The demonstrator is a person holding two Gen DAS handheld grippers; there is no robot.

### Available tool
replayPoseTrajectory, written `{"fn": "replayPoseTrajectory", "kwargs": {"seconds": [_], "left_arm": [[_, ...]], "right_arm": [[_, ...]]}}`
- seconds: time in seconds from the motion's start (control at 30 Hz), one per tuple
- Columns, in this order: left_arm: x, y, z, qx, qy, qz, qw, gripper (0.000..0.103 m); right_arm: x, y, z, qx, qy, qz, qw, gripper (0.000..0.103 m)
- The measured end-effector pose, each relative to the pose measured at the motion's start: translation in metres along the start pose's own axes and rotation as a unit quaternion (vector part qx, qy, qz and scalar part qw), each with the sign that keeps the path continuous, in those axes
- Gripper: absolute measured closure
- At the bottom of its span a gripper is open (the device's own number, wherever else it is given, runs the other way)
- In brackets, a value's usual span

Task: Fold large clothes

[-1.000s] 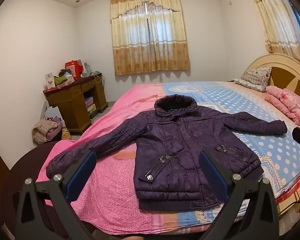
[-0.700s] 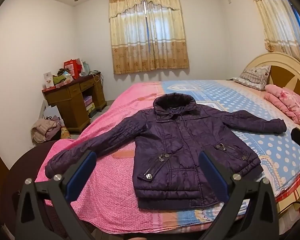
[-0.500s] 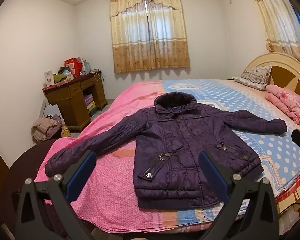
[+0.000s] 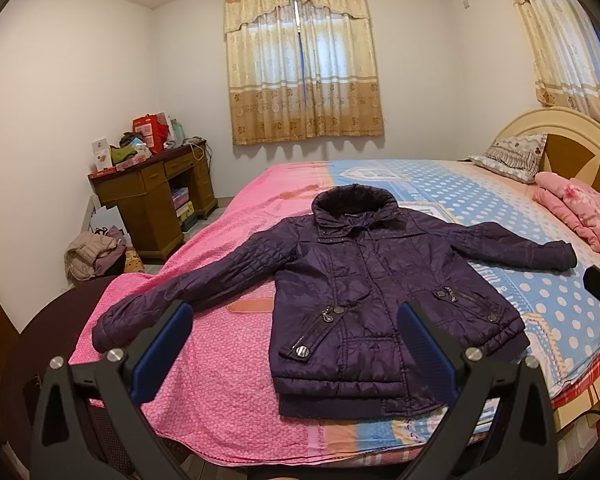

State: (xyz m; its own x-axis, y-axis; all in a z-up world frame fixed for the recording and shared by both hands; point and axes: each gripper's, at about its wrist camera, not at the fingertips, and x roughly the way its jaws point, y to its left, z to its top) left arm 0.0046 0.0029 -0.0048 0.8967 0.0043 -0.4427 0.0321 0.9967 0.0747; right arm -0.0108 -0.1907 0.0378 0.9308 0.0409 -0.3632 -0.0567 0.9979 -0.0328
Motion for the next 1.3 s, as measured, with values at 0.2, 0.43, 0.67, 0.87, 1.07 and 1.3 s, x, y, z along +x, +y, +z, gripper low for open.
{"fn": "replayPoseTrajectory", "kwargs": {"seconds": [0.2, 0.43, 0.67, 0.87, 1.07, 1.3], "left_arm": [[-0.0004, 0.0033, 0.0019, -0.004, 0.000, 0.003, 1.0000, 0.000], [0.0008, 0.0050, 0.0017, -0.006, 0.001, 0.005, 1.0000, 0.000], [0.0020, 0.0067, -0.0003, -0.007, 0.001, 0.006, 1.0000, 0.000], [0.0024, 0.0071, -0.0010, -0.007, 0.001, 0.007, 0.9999, 0.000], [0.0026, 0.0073, -0.0008, -0.007, 0.001, 0.006, 1.0000, 0.000], [0.0030, 0.0082, -0.0017, -0.007, 0.003, 0.007, 0.9999, 0.000]], "right_arm": [[0.0021, 0.0003, -0.0014, 0.000, 0.002, 0.000, 1.000, 0.001], [0.0051, -0.0015, -0.0055, 0.002, 0.008, 0.000, 1.000, 0.001], [0.0056, -0.0011, -0.0054, 0.003, 0.011, 0.000, 1.000, 0.001], [0.0060, -0.0018, -0.0054, 0.003, 0.012, 0.001, 1.000, 0.001], [0.0081, -0.0033, -0.0057, 0.006, 0.017, 0.001, 1.000, 0.001], [0.0089, -0.0035, -0.0055, 0.006, 0.017, 0.001, 1.000, 0.001]]}}
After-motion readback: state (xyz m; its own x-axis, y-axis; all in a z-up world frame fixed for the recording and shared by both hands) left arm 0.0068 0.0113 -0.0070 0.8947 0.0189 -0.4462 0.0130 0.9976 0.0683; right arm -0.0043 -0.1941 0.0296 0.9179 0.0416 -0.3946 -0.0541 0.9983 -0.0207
